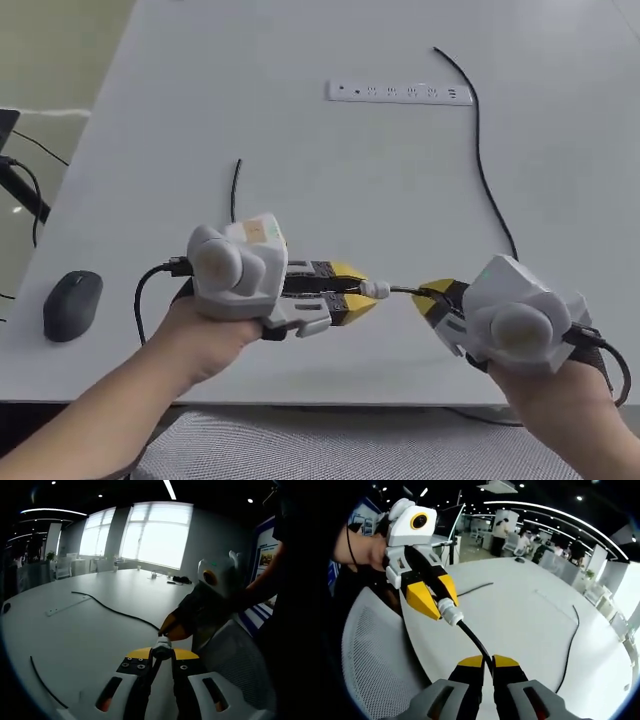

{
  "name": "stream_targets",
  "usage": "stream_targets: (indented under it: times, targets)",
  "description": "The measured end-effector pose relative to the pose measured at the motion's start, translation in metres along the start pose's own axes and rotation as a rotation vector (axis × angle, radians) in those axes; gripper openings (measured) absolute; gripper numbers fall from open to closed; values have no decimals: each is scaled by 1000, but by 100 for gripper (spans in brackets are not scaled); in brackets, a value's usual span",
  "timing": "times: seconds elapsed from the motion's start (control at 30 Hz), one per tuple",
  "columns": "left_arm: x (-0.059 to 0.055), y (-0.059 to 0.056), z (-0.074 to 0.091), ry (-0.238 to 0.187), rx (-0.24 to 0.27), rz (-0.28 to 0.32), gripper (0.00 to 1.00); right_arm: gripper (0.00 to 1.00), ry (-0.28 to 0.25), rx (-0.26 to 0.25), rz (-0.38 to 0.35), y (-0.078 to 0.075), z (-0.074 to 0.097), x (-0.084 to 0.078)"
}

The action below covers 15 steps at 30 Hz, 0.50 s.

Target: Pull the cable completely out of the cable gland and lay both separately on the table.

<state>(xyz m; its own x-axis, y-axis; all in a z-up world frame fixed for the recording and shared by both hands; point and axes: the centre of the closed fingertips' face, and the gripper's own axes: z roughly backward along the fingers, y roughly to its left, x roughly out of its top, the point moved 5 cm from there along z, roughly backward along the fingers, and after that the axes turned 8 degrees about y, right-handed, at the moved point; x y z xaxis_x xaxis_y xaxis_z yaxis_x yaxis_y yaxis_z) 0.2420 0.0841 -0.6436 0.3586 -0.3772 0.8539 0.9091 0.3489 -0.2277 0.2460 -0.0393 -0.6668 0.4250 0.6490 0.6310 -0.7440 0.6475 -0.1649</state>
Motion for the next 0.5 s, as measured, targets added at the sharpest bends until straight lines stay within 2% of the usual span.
stream_targets:
  times: [0.17,0.27,0.47,0.5]
  targets:
    - [3,1,3,-17,-3,12,15,0,28,-7,-42,-7,-1,-12]
    - [5,0,4,-28,-6,19,15,0,46,-7,-124,-11,-3,-21]
    - [6,0,3,-33,-4,14,15,0,88,-31,-234,-19,-8,-39]
    - [6,0,3,-32,-4,15,15,0,90,-27,-275,-18,-9,-42]
